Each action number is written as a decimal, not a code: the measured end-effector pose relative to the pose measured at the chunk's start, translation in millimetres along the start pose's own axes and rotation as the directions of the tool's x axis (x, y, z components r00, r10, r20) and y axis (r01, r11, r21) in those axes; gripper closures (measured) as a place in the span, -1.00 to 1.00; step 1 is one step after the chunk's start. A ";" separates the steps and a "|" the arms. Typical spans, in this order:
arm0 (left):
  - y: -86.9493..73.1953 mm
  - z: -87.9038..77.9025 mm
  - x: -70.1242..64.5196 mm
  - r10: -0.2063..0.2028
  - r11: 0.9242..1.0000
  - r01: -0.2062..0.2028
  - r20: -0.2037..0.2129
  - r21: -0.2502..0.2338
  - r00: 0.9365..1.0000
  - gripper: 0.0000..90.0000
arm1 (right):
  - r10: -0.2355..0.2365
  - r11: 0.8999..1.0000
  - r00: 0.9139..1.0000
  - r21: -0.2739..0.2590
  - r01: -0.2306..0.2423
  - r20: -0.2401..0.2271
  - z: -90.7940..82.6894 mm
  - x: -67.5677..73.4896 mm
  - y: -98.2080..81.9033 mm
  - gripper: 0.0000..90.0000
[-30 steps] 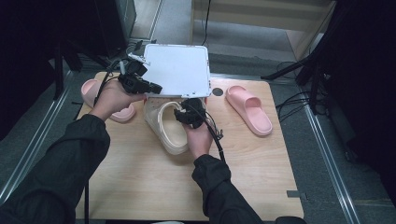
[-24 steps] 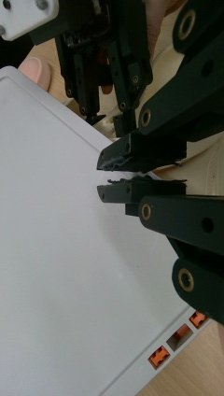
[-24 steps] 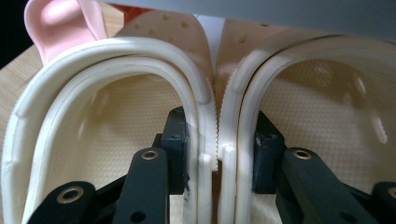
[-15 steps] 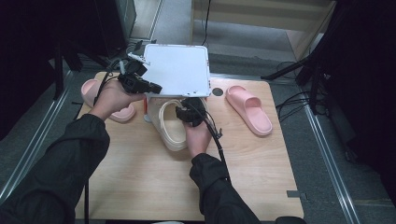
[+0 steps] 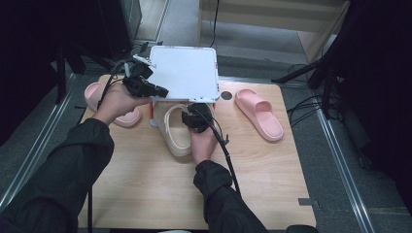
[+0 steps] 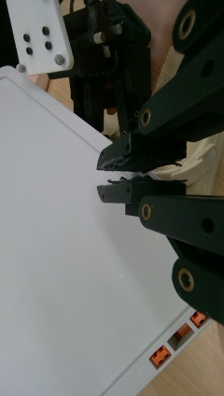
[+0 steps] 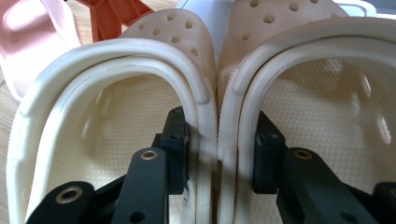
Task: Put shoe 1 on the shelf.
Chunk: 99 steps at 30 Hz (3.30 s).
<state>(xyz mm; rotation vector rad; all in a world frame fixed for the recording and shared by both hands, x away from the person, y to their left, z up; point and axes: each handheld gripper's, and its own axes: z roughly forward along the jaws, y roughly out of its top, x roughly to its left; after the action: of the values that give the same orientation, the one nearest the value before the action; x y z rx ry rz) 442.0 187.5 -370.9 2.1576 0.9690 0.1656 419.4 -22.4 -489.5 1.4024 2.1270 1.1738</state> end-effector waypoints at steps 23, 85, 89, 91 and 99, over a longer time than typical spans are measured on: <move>0.3 0.0 -0.2 -0.002 1.000 0.002 -0.003 0.002 1.000 0.83 | -0.042 0.999 0.993 0.024 0.045 -0.109 -37.3 -10.5 -14.8 0.15; 3.0 0.8 -1.0 -0.024 0.999 0.024 0.002 0.023 1.000 0.87 | -0.230 0.969 0.937 0.030 0.246 -0.264 -58.0 28.1 -80.1 1.00; 3.1 0.8 -0.9 -0.023 0.999 0.023 0.002 0.024 1.000 0.87 | -0.223 0.970 0.946 0.041 0.239 -0.236 -44.1 30.2 -73.1 1.00; 3.0 1.0 -0.7 -0.026 0.999 0.026 0.001 0.020 1.000 0.87 | -0.216 0.972 0.945 0.036 0.232 -0.245 -38.5 29.5 -69.6 1.00; 3.5 1.8 -0.9 -0.029 0.999 0.029 0.003 0.020 1.000 0.88 | -0.238 0.967 0.944 0.037 0.253 -0.230 -24.2 42.9 -60.0 1.00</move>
<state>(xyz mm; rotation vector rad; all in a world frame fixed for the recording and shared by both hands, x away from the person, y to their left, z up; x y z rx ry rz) 444.2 184.3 -369.6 2.1601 1.0029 0.1387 347.9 -6.3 -515.2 1.0296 2.4320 1.2198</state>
